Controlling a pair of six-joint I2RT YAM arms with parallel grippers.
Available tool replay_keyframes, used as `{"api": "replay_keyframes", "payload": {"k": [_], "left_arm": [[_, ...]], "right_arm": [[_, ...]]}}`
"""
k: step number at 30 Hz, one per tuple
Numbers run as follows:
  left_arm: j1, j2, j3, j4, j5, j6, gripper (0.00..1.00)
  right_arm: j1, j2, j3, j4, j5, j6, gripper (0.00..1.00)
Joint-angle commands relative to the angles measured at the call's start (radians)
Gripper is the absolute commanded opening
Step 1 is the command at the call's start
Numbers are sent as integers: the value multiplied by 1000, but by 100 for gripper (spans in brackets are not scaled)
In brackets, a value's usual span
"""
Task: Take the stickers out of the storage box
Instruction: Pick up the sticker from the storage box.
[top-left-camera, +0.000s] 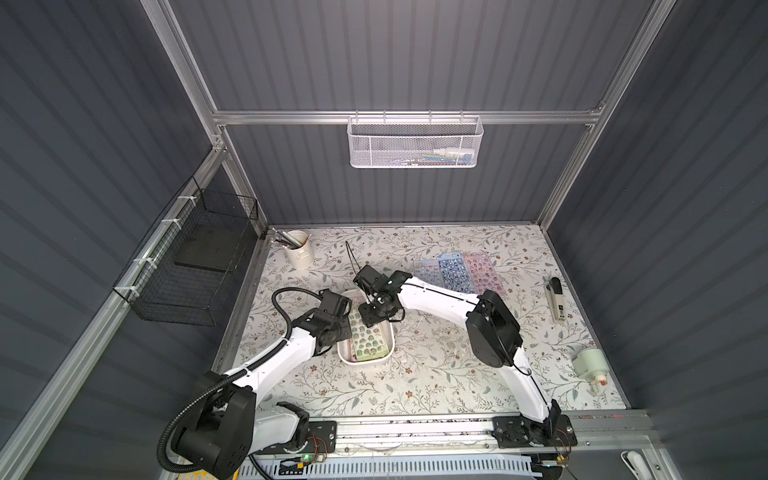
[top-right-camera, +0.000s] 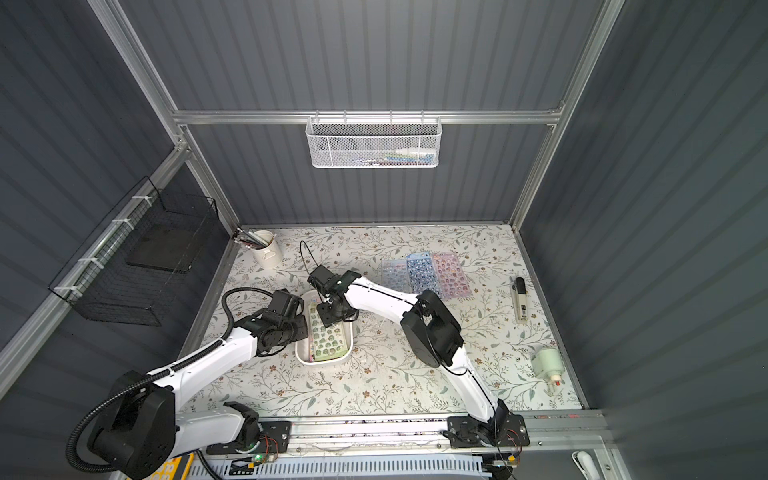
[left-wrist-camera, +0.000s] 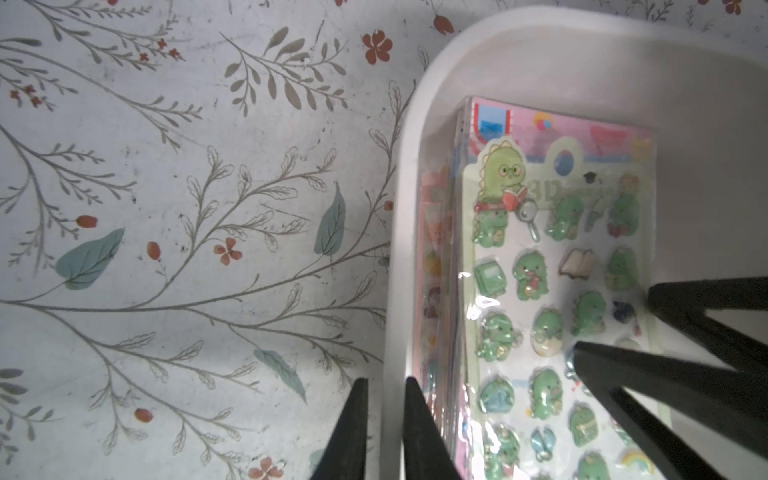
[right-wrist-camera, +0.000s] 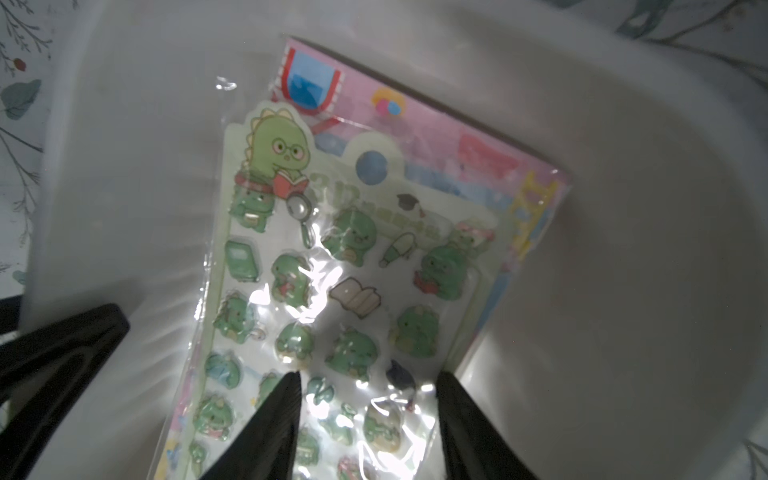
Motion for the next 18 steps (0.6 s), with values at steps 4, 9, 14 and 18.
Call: {"api": "replay_keyframes", "payload": {"k": [4,9,14,18], "left_arm": [[0,-12,-10,0,9,-12,19],[1,-15,-9,0,6,-11,19],[1,-20,-13,-2,4,-15,19],[1,-28,-15,-7,-3,-14,19]], "right_arm": [[-6,23,17,-4,-106,8,57],[-28,-24,-49,107,-254,55,47],[-34,-57,-63,127,-294,54,46],[-34,-97,-62,108,-221,37,46]]}}
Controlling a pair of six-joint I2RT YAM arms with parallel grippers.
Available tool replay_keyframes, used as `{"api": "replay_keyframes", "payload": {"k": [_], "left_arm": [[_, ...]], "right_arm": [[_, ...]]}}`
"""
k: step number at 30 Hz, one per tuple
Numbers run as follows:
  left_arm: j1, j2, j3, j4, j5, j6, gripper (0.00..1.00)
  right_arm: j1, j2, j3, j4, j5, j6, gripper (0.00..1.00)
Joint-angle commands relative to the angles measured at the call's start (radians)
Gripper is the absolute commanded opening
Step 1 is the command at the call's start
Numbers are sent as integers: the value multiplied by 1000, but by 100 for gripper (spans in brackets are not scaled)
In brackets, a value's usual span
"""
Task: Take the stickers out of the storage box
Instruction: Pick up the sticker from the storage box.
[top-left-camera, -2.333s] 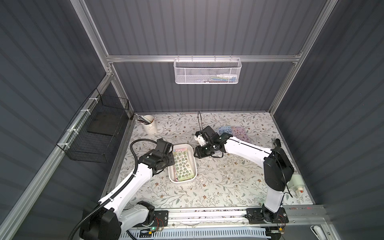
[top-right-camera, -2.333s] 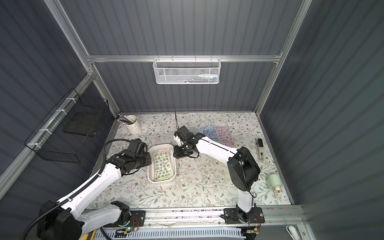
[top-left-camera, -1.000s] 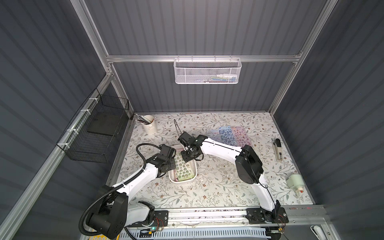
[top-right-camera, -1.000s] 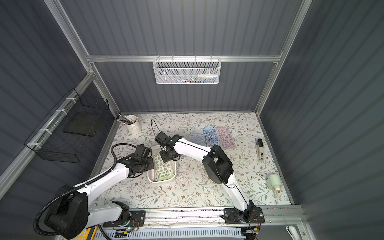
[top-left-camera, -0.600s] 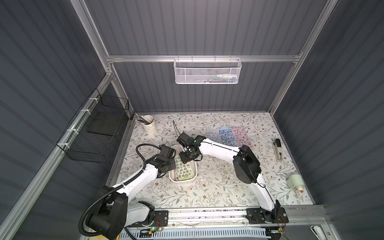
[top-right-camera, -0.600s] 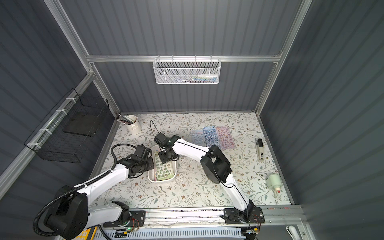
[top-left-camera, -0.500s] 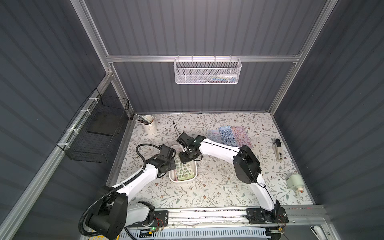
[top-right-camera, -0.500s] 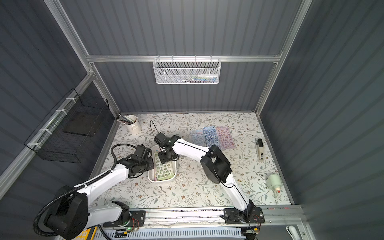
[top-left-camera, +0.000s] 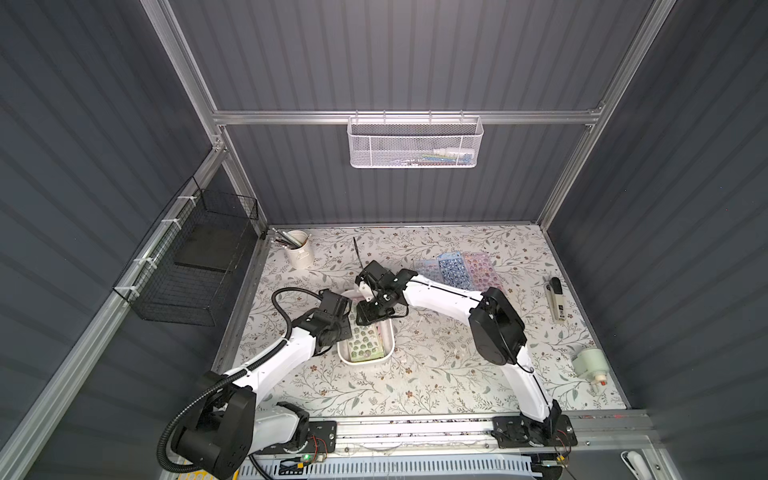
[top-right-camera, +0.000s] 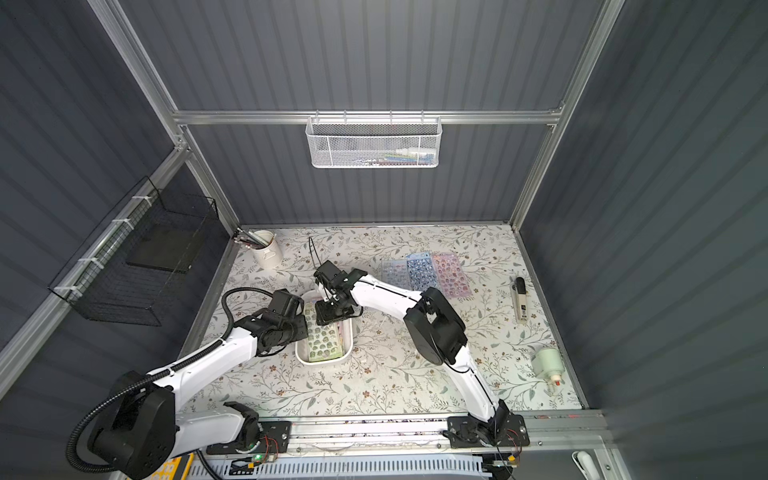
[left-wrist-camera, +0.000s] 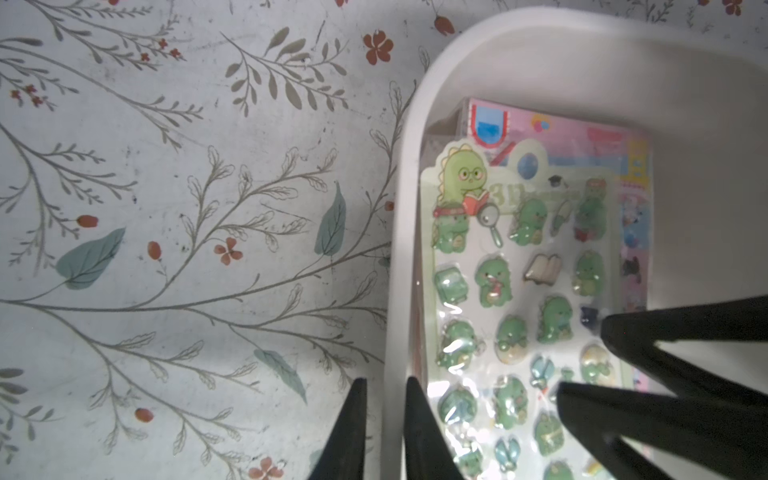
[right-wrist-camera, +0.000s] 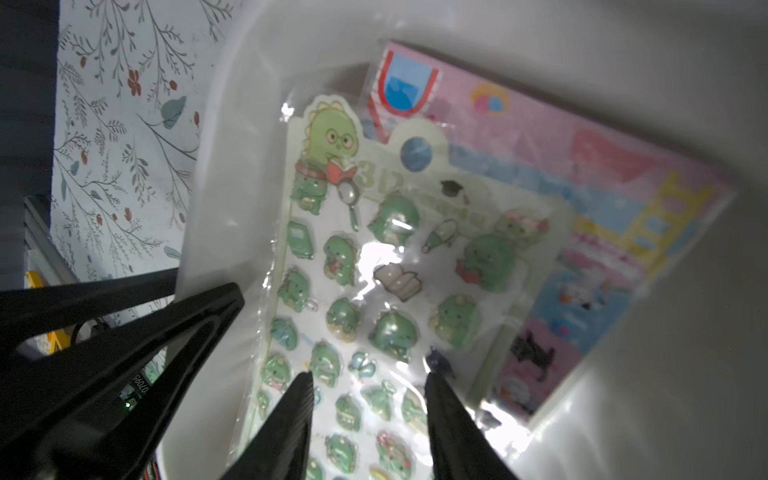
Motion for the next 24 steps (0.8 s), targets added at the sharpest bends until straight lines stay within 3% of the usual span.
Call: {"api": "replay_keyframes", "payload": {"k": [1,9,24], "left_arm": [[1,-27,-15,-7,-3,-13,19],[1,-42,-21,-10,-6,-14,19],[2,-26,-7,-10,-2,-10,19]], "right_arm": [[1,-69,1,-10,41,-11,46],[1,-48,43,-123,192,-57,45],[4,95,107,-163,218,-63,48]]}}
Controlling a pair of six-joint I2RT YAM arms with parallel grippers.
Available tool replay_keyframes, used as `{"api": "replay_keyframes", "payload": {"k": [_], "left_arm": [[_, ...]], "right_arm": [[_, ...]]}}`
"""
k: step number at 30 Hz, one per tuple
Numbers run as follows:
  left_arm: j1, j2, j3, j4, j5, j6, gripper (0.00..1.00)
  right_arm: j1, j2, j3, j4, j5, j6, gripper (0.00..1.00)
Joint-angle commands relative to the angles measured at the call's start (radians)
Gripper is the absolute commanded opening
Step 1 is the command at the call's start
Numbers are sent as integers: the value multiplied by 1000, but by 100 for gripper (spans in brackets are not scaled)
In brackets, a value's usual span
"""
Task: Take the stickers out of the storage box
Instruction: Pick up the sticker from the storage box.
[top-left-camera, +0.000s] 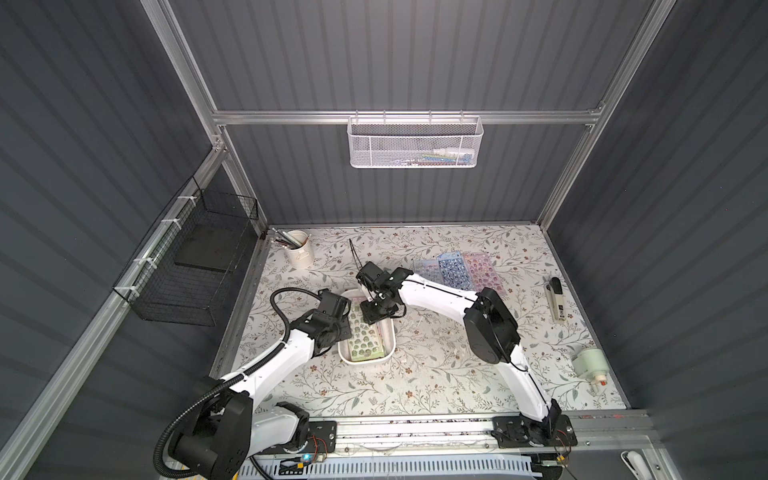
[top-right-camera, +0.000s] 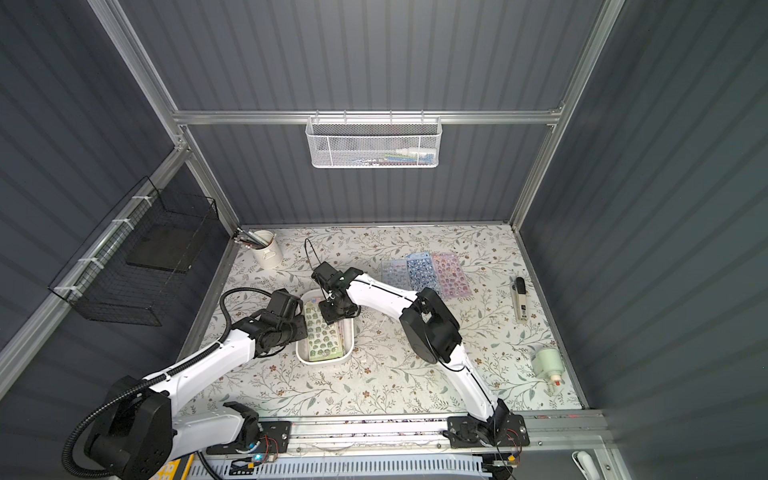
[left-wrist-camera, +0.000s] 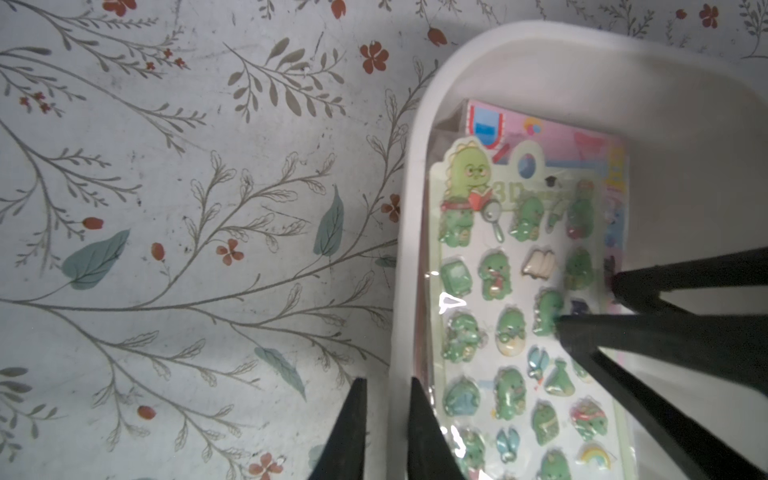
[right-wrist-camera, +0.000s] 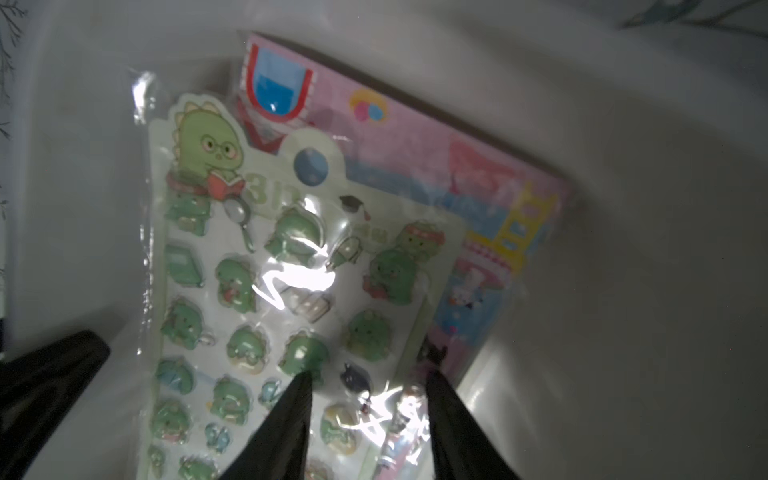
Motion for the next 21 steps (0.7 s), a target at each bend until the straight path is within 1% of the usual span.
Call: {"api": "replay_keyframes", "payload": {"k": [1,7,10,15,16,21], "left_arm": [[1,0,1,-11,-3,-8,19],[2,10,2,-3,-2,-7,19],[2,13,0,-1,-3,-7,19],[2,17,0,-2,-8,-7,19],[1,15,0,0,-7,-7,19],[1,21,-2,6,-6,-12,19]], "right_arm": [[-2,29,15,-44,34,-18,48],[-8,36,12,-26,-25,-2,47],[-21,23,-8,6,-89,15,46],[-45,-34,-89,104,-197,53,43],[-48,-43,-102,118,-244,57,43],[-67,-98,-176,203,-323,88,41]]}}
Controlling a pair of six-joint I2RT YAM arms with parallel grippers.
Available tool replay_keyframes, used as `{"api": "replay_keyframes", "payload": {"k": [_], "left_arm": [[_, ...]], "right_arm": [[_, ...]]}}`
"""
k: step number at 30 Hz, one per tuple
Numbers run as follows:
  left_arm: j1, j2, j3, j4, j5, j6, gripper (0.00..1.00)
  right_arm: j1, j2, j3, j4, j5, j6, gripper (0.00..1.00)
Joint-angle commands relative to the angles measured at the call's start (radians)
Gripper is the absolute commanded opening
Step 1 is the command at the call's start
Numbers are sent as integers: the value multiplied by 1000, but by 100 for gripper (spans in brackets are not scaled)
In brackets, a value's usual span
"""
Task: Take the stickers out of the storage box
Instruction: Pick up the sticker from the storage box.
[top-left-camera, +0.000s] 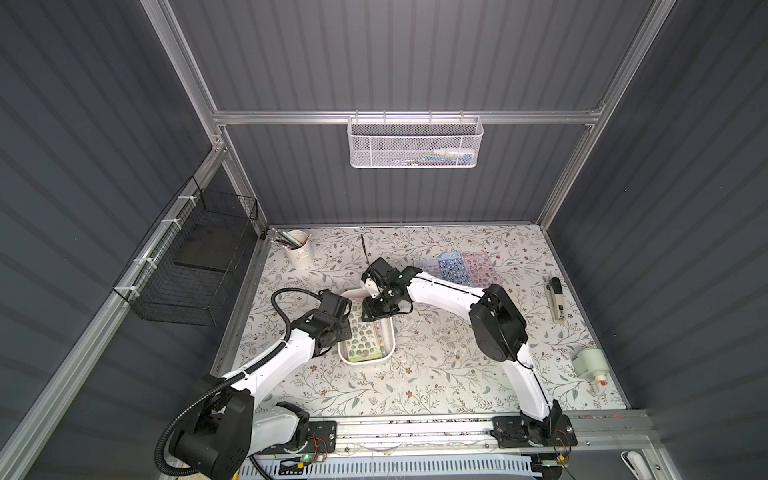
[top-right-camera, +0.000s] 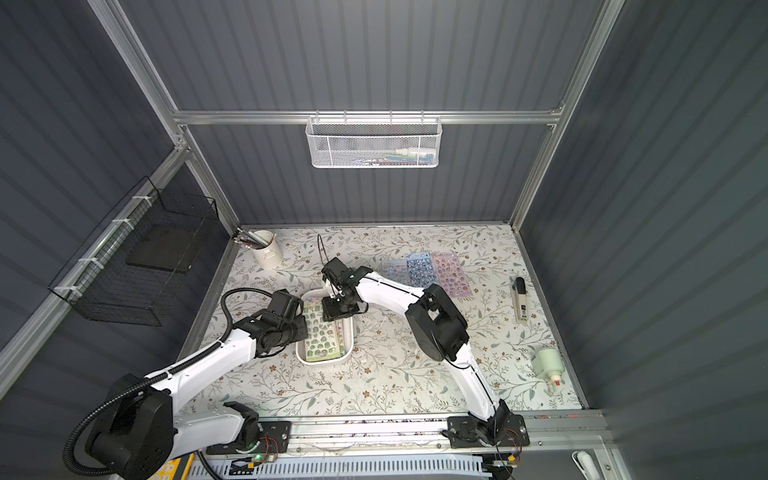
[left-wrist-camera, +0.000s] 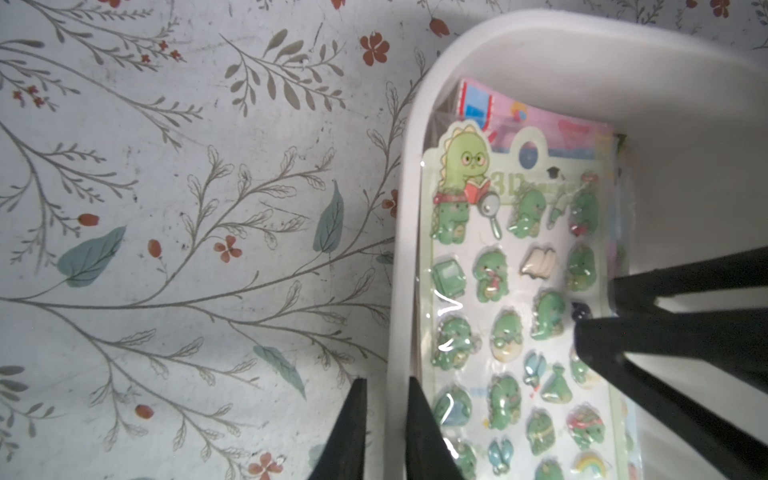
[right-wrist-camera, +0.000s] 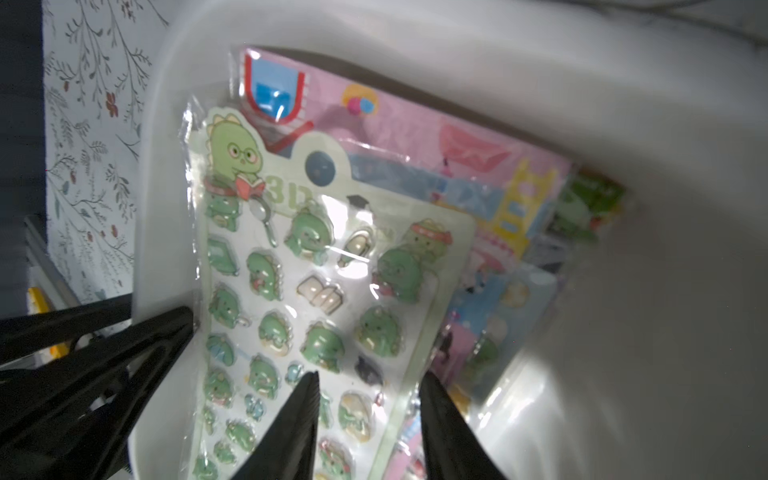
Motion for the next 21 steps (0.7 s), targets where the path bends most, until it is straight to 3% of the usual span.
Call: {"api": "replay_keyframes", "payload": {"k": [1,12,21], "left_arm": [[2,10,-2,6,-6,-12,19],[1,10,-9,6,-5,-16,19],[1,10,-11,8,-5,-17,19]], "right_arm": [[-10,-41,-46,56,-91,30,40],[-21,-102,-140,191,-203,73,36],[-21,-97,-65,27,77,6,38]]}}
